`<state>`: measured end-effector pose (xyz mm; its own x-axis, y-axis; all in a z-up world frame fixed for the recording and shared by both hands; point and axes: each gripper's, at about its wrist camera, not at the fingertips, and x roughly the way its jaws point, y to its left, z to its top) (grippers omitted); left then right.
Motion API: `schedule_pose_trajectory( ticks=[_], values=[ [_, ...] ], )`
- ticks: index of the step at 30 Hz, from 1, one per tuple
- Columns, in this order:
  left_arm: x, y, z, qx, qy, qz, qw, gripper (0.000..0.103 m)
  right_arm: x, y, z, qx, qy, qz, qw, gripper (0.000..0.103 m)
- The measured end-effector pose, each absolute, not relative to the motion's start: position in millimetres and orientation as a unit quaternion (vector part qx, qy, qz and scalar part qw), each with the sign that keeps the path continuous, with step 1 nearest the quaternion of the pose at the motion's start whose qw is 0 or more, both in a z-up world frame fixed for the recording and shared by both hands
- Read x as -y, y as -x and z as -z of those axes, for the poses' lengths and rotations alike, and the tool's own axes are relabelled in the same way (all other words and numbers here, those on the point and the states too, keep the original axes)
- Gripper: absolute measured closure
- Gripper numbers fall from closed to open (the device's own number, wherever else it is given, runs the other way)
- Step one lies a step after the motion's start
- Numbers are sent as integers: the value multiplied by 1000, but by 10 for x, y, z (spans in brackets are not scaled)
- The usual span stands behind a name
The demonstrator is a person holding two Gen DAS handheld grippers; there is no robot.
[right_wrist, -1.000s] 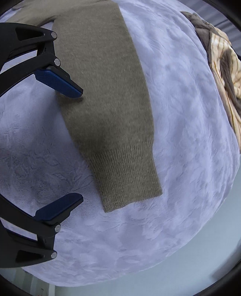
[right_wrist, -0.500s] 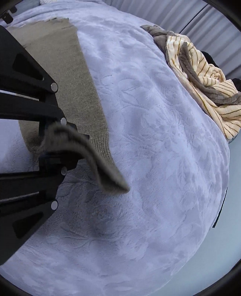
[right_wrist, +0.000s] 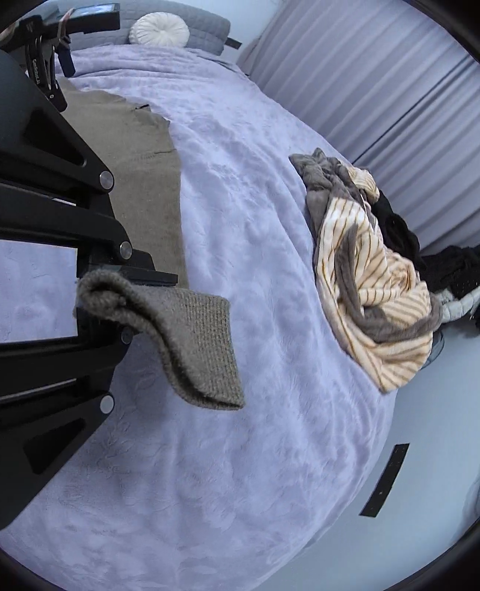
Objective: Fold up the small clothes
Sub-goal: 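Lift the held sleeve across the sweater body and open the right gripper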
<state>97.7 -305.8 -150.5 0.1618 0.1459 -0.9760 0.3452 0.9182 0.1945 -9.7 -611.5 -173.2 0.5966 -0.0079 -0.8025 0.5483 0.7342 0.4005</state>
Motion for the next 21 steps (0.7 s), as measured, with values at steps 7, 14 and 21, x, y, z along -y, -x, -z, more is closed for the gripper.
schedule_pose_trajectory(
  ticks=[7,14,21],
  values=[
    [2574,-948,1373,-637,-169,50,750,0,5945,15,1607,-430,-315,174,828,96],
    [2069,-892,1364,-646,-125,30,753,0,5646,-86,1362,-439,-293,163,834,96],
    [1574,-806,1374,-646,-101,15,756,0,5225,-283,1113,-443,-273,151,840,96]
  ],
)
